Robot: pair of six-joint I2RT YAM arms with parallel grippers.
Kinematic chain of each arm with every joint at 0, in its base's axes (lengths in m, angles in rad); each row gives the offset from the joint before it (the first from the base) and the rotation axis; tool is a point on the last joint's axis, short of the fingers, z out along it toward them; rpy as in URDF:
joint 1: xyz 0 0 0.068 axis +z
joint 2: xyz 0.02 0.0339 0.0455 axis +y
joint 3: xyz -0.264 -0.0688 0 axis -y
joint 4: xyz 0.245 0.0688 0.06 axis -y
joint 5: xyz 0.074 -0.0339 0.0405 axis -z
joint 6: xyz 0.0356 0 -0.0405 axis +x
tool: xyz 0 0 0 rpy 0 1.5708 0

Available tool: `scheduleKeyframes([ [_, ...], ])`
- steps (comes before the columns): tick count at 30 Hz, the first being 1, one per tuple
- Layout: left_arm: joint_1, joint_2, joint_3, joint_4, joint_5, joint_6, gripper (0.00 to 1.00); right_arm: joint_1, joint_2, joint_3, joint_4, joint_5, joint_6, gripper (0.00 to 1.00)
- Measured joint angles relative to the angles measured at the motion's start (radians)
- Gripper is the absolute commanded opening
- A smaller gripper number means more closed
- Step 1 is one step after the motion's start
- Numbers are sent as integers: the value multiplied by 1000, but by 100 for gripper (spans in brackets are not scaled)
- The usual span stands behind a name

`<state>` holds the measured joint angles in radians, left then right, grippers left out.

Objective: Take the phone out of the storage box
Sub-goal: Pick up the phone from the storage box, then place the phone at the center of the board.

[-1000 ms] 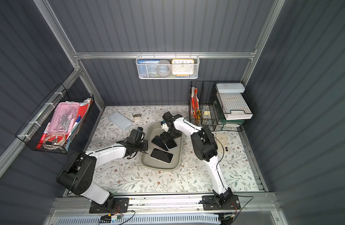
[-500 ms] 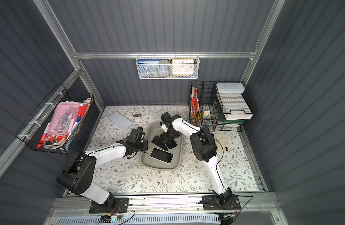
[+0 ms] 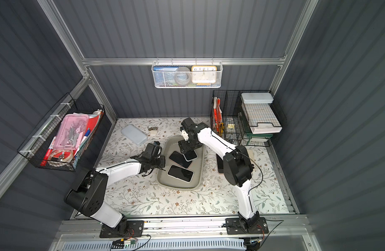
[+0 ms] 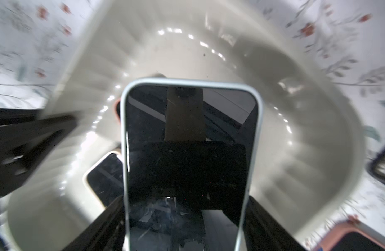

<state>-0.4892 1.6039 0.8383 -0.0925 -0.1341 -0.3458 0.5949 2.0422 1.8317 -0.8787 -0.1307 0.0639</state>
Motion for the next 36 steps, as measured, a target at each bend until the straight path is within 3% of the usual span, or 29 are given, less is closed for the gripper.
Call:
scheduleKeyframes([
  [8,0,8,13,-6,-11,1,0,-66,-234,-167,-27,9,62,63],
  [19,60,42,79,-13,-23,-8,0,-163,-392,-367,-73,84,97,63],
  [27,84,133,163,-11,-25,5,0,-169,-388,-419,-65,89,106,62],
  [36,83,144,169,-10,-37,20,0,-126,-298,-489,-10,111,158,62],
])
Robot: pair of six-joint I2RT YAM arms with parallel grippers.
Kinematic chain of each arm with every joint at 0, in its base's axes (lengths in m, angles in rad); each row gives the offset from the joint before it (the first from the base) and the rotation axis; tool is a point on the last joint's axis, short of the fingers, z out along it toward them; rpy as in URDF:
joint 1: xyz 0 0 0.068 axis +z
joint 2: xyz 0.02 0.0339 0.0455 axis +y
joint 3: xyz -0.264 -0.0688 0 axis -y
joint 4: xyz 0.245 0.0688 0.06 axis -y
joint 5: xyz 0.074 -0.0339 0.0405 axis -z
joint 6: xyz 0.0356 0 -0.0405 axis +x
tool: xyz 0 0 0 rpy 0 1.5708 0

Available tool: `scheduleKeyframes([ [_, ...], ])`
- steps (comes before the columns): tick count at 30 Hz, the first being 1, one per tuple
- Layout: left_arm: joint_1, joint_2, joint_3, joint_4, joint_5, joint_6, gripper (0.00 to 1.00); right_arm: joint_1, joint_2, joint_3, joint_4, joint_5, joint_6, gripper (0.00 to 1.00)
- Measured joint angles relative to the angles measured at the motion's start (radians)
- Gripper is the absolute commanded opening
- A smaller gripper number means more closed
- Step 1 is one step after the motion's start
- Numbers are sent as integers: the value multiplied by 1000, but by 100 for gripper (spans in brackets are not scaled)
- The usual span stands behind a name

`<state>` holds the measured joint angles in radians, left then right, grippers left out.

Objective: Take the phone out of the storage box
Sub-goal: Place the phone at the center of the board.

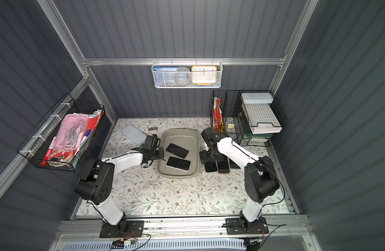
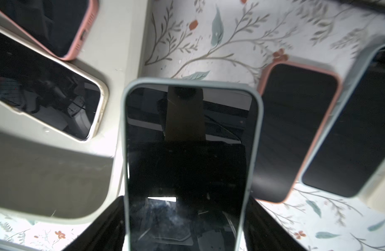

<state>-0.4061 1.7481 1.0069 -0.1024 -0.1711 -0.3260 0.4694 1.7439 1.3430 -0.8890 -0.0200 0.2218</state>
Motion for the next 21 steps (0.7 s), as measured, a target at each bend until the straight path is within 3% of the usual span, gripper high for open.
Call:
scheduleKeyframes([
  [21,0,0,0,0,-6,13,0,1,126,-67,141,35,107,63],
])
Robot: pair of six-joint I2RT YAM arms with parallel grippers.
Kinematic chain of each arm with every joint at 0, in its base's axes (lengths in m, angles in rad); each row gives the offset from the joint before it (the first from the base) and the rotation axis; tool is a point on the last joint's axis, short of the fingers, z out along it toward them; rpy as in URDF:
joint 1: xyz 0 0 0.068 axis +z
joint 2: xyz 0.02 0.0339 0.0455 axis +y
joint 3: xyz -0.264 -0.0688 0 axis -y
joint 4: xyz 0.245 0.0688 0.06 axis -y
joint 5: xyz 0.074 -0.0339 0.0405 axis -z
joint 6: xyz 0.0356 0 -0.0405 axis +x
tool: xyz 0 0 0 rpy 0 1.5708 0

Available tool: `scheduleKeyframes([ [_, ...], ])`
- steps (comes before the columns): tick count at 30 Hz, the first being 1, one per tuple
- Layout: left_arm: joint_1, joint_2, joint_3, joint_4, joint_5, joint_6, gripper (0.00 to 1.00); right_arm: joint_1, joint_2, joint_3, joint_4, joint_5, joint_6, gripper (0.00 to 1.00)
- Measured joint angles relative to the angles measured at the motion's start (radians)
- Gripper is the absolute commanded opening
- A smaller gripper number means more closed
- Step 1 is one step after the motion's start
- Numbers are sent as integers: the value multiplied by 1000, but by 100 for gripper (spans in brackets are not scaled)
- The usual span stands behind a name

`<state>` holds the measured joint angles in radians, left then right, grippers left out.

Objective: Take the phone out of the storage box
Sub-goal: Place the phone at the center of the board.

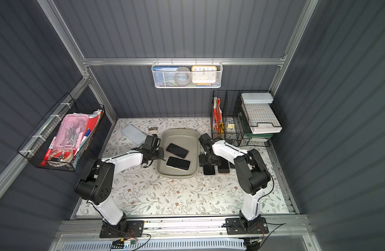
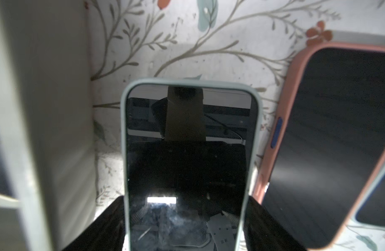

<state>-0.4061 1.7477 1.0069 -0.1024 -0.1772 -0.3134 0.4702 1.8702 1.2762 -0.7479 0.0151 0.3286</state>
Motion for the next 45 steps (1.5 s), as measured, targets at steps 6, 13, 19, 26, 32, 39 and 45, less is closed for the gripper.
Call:
scheduleKeyframes([
  [6,0,0,0,0,0,2,0,-7,19,0,16,5,8,63],
  [13,0,0,0,0,0,3,0,-12,37,0,35,12,18,67],
  [19,0,0,0,0,0,3,0,-15,52,0,48,15,22,71],
  [26,0,0,0,0,0,3,0,-16,63,3,48,15,26,79],
  [32,0,0,0,-1,-2,6,0,-17,63,3,51,19,32,87],
  [39,0,0,0,-1,-3,7,0,-18,-3,2,54,23,29,94],
  [45,0,0,0,-1,-3,7,0,-18,-178,2,52,22,8,93],
])
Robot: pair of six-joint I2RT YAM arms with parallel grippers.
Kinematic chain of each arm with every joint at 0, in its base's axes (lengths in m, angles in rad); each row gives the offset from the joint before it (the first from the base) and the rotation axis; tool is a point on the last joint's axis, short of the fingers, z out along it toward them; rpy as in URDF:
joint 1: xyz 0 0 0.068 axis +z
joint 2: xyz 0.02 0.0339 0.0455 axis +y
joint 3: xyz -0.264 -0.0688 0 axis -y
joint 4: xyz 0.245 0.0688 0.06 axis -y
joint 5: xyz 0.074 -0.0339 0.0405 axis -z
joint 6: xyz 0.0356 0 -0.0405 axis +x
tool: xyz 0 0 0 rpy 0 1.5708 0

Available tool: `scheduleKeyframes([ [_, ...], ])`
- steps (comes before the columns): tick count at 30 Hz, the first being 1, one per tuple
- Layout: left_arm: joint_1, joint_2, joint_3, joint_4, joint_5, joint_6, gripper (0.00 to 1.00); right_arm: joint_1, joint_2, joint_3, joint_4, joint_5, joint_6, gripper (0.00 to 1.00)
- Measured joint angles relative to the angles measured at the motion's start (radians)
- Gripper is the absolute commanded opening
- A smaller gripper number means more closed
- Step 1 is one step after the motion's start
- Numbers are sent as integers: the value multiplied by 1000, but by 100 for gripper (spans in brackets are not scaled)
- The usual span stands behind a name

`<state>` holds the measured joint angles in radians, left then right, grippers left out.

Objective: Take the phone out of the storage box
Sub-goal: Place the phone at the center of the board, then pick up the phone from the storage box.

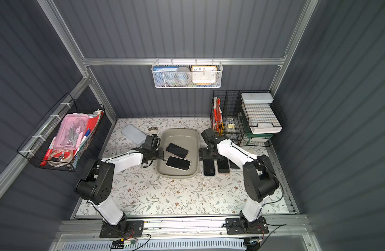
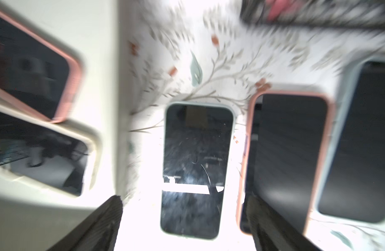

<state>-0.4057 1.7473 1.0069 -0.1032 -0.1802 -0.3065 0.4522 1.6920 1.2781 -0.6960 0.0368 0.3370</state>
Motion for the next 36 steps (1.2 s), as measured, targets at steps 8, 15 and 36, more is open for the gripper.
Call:
scheduleKeyframes([
  [8,0,0,0,0,0,0,2,2,-148,33,44,-130,-183,90],
  [15,0,0,0,0,1,0,3,56,-18,149,99,-280,-385,88],
  [36,0,0,0,0,5,0,5,271,327,267,45,-190,-680,99],
])
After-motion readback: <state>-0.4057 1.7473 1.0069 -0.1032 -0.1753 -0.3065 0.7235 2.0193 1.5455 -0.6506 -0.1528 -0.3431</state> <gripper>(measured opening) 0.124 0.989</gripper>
